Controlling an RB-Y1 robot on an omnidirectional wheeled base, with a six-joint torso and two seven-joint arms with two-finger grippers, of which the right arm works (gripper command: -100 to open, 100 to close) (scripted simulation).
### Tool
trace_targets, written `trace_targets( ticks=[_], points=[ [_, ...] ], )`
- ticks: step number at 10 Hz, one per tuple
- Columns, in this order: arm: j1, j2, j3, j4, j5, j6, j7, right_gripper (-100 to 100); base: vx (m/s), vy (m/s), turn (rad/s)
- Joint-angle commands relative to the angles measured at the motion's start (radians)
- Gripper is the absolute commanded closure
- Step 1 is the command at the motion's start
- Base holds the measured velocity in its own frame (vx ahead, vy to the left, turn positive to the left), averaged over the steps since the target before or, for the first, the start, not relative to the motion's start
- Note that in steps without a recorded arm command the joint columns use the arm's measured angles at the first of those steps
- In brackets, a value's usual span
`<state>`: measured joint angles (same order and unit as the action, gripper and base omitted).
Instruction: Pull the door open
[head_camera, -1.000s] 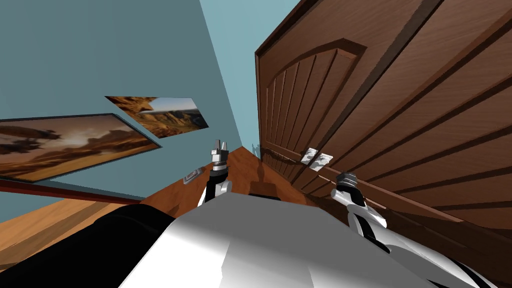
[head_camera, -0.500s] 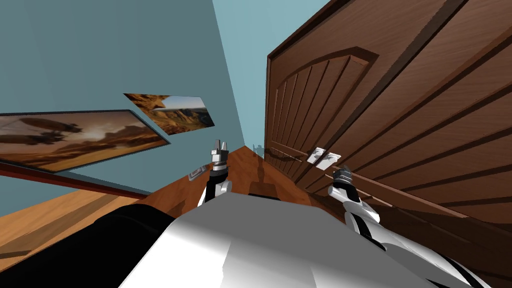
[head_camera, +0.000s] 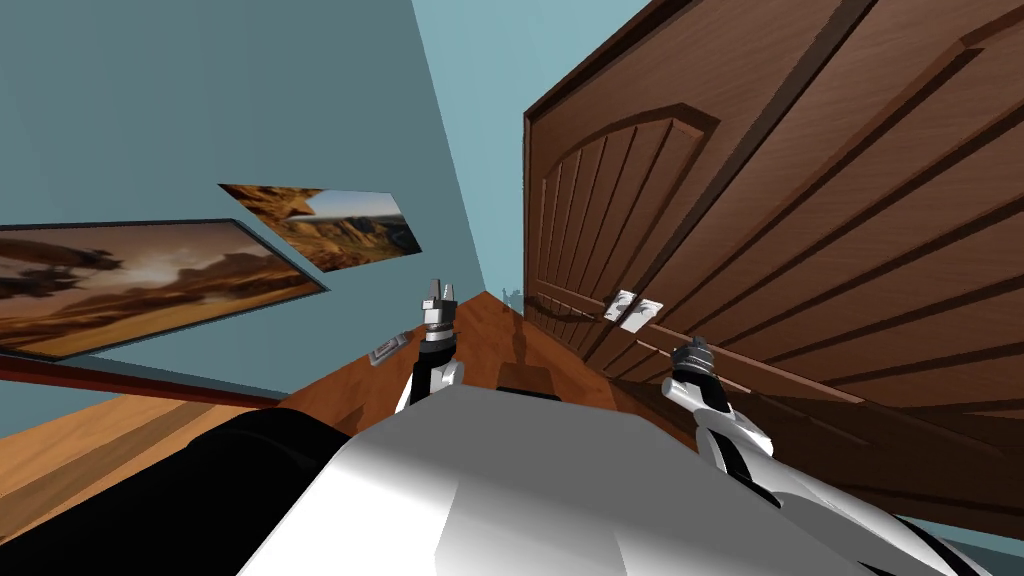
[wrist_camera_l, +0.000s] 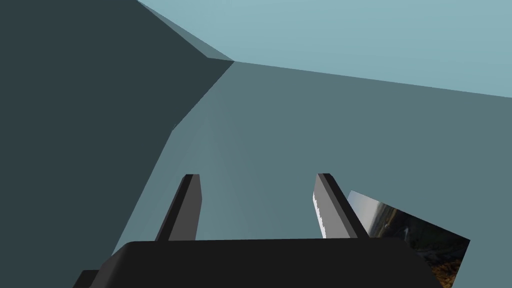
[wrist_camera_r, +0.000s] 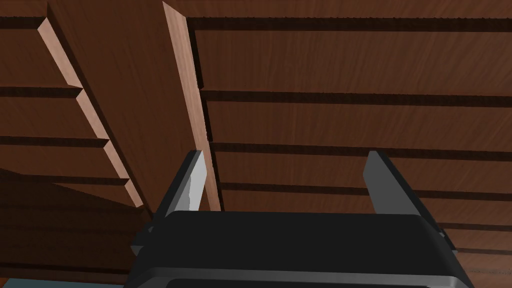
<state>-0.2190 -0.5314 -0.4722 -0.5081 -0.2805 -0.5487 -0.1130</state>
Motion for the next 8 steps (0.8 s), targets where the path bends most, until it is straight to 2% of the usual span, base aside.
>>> trace_targets(
  ticks=[1, 2, 3, 4, 5, 6, 8],
  points=[
    [0.019, -0.007, -0.012, -0.001, -0.005, 0.005, 0.004, -100, -0.043, -0.202, -0.119],
    [0.019, -0.007, -0.012, -0.001, -0.005, 0.005, 0.004, -100, -0.023, -0.138, -0.039],
    [0.036, -0.016, -0.025, 0.009, -0.01, 0.004, 0.007, -100, 0.018, -0.183, -0.161],
    [0.039, -0.018, -0.028, 0.011, -0.011, 0.004, 0.008, -100, 0.061, -0.198, -0.102],
    [0.039, -0.018, -0.03, 0.012, -0.011, 0.003, 0.01, -100, 0.089, -0.146, 0.022],
    [0.035, -0.016, -0.029, 0.011, -0.011, 0.002, 0.011, -100, 0.144, -0.09, 0.074],
    [0.016, -0.007, -0.02, 0.004, -0.007, 0.0, 0.012, -100, 0.214, 0.021, 0.147]
  ],
)
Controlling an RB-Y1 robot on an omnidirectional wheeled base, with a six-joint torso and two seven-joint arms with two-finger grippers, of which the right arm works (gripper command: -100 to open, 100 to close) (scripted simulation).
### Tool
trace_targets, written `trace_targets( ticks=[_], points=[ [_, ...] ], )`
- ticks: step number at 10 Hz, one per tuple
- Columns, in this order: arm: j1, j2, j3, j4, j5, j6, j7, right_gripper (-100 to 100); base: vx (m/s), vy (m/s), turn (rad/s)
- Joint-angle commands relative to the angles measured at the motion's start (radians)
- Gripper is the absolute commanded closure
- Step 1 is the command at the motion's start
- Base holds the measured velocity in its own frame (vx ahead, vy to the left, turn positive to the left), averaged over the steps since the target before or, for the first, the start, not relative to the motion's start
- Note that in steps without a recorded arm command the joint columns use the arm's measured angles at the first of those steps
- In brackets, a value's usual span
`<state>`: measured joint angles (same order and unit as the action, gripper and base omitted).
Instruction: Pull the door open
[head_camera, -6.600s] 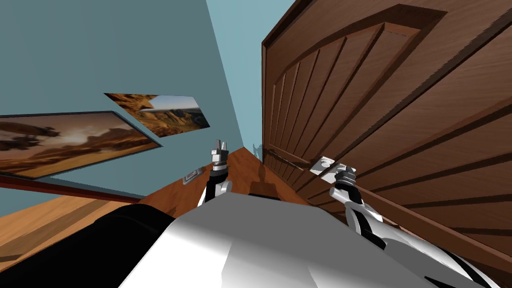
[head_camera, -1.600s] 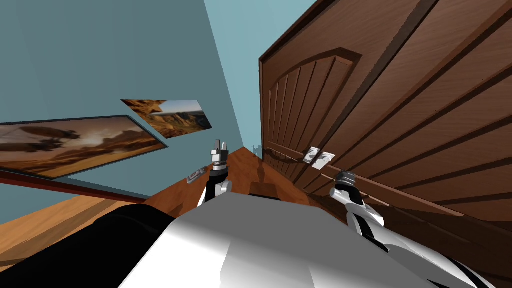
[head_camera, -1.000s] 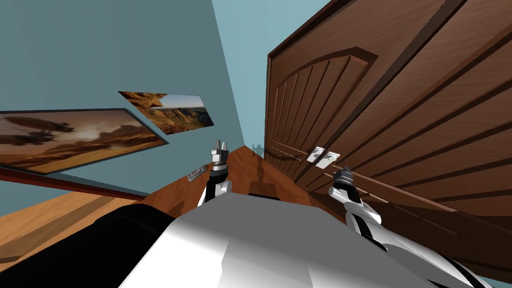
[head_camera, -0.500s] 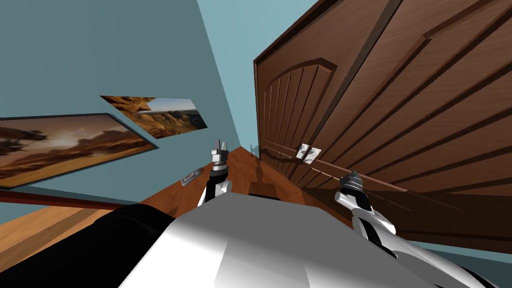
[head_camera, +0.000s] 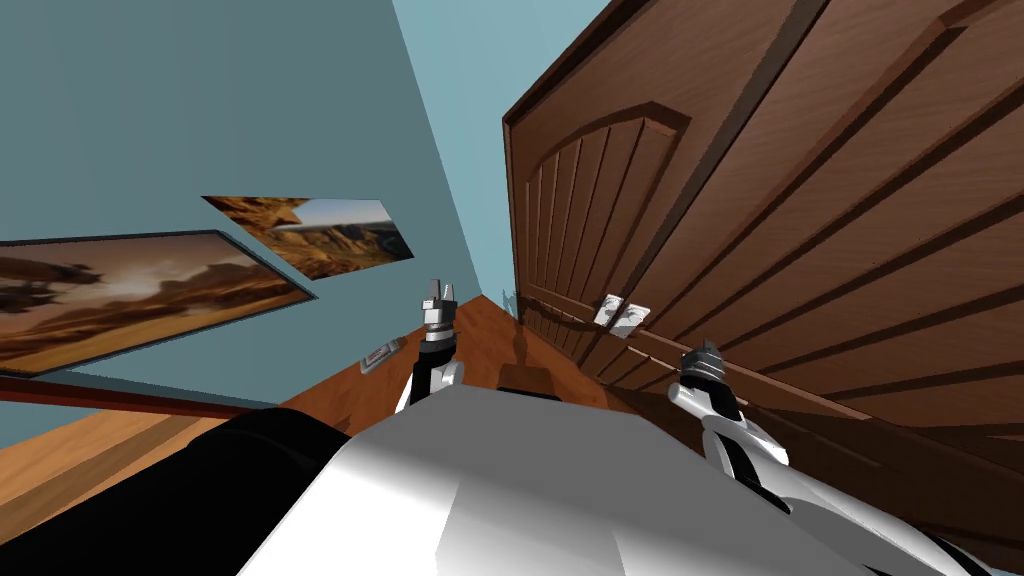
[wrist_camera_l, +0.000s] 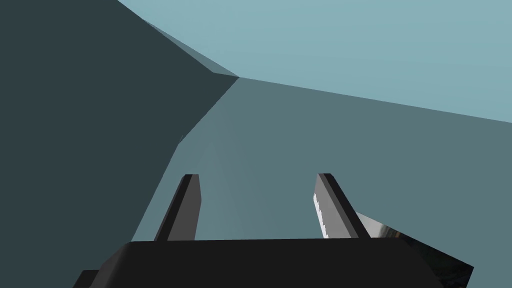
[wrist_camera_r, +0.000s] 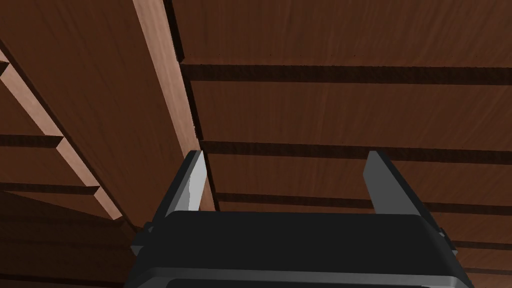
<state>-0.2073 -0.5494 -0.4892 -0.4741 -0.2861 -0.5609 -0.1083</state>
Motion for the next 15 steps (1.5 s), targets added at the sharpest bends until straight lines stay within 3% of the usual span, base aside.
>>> trace_targets(
  ticks=[1, 4, 5, 6, 11, 15],
  points=[
    [0.005, 0.011, -0.003, -0.03, -0.001, 0.012, 0.007, -100, 0.16, 0.045, 0.056],
    [-0.033, 0.031, 0.018, -0.046, 0.007, 0.01, 0.008, -100, 0.189, 0.079, 0.187],
    [-0.031, 0.026, 0.015, -0.04, 0.006, 0.011, 0.009, -100, 0.093, 0.03, 0.039],
    [-0.031, 0.026, 0.015, -0.04, 0.006, 0.011, 0.009, 100, -0.013, -0.001, -0.031],
    [-0.031, 0.026, 0.015, -0.04, 0.006, 0.011, 0.009, 100, -0.015, -0.004, 0.01],
    [-0.007, 0.017, 0.009, -0.031, 0.004, 0.014, 0.006, 100, -0.113, -0.044, -0.084]
  ],
)
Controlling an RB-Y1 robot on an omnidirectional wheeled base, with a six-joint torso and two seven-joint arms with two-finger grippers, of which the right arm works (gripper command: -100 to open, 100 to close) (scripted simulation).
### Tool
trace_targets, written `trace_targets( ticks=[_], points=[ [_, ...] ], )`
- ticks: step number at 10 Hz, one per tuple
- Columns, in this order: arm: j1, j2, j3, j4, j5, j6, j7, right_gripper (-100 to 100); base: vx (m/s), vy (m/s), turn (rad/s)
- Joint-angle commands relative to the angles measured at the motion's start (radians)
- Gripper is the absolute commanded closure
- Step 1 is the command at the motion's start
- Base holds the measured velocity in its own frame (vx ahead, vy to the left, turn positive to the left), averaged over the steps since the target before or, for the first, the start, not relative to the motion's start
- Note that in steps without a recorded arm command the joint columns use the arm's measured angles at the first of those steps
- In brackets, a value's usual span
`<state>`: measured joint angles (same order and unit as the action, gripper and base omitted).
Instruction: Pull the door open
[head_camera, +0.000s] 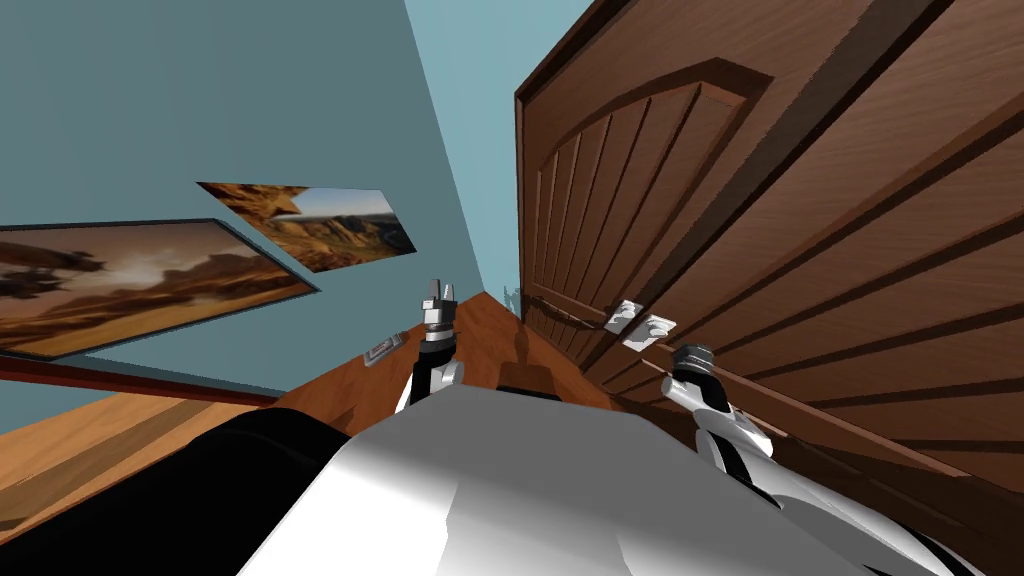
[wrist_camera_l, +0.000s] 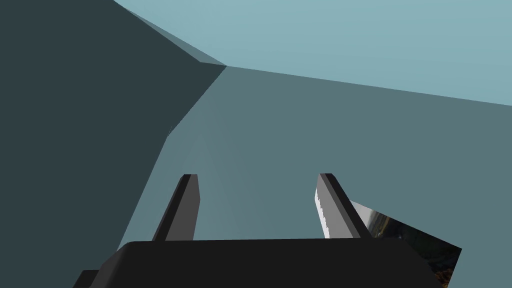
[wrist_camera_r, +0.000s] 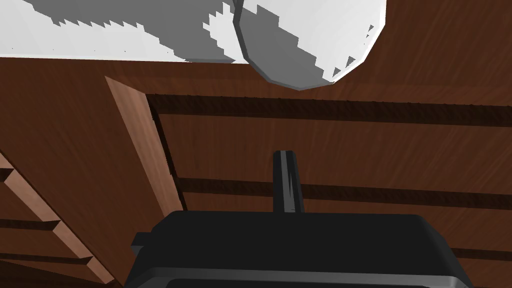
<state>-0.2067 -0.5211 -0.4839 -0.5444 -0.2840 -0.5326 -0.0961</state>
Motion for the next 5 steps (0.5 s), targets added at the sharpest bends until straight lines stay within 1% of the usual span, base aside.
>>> trace_targets(
  ticks=[1, 2, 5],
  points=[
    [-0.001, 0.002, 0.004, -0.003, 0.001, 0.001, -0.002, -100, -0.159, 0.022, -0.054],
    [-0.002, 0.003, 0.006, -0.004, 0.002, 0.001, -0.003, -100, -0.109, 0.121, 0.03],
    [-0.014, 0.012, 0.022, -0.014, 0.008, 0.002, -0.009, -100, -0.135, 0.169, 0.034]
  ],
)
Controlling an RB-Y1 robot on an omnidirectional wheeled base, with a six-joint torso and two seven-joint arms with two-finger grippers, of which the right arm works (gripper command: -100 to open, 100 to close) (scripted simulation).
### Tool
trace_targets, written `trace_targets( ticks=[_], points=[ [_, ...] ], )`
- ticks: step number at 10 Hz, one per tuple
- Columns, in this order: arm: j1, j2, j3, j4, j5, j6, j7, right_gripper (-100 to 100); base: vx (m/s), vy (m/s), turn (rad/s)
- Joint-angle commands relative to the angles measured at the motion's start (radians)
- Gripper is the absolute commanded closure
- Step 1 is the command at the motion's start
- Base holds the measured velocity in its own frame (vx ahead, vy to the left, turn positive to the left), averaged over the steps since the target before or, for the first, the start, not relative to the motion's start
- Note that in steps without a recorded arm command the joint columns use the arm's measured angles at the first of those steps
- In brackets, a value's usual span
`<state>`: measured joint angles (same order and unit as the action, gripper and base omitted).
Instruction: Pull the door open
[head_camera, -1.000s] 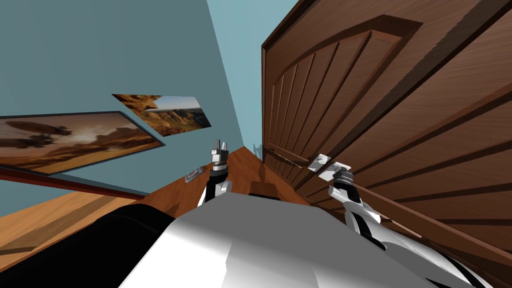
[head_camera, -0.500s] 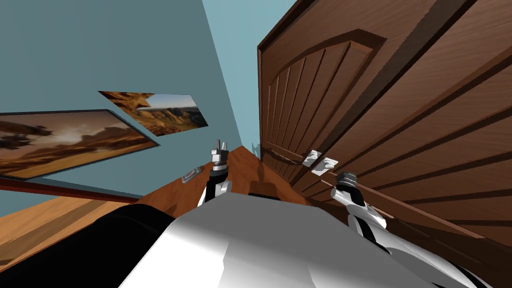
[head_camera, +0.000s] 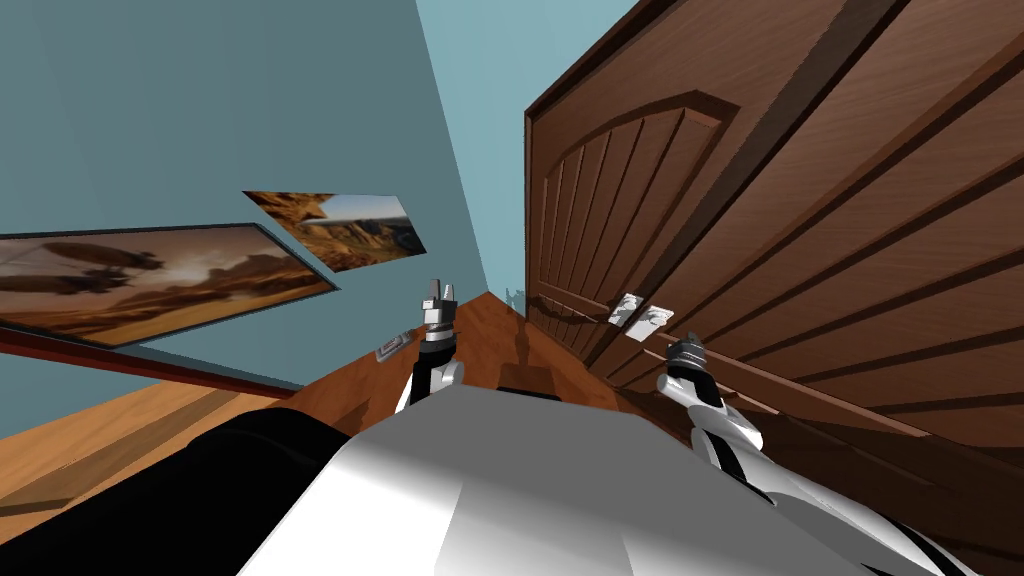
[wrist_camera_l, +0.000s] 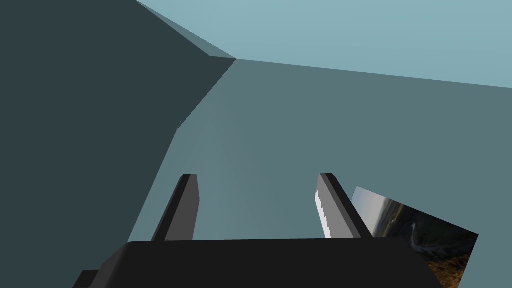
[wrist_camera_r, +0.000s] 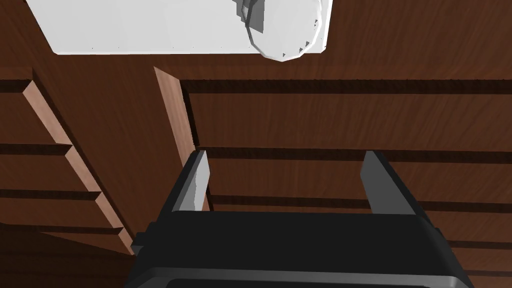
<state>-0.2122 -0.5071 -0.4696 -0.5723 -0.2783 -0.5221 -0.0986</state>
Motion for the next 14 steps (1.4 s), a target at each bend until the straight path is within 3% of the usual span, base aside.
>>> trace_targets(
  ticks=[1, 3, 4, 9, 14],
  points=[
    [-0.014, 0.002, 0.014, 0.009, 0.005, -0.008, -0.009, -100, -0.122, 0.187, 0.052],
    [-0.022, 0.008, 0.023, 0.003, 0.009, -0.008, -0.012, -100, -0.119, 0.21, 0.042],
    [-0.029, -0.001, 0.026, 0.03, 0.01, -0.019, -0.017, -100, -0.054, 0.092, -0.007],
    [0.018, -0.023, -0.008, 0.06, -0.003, -0.025, -0.012, -100, -0.022, -0.152, -0.114],
    [0.016, -0.023, -0.012, 0.063, -0.004, -0.029, -0.007, -100, 0.082, -0.105, -0.007]
  ],
)
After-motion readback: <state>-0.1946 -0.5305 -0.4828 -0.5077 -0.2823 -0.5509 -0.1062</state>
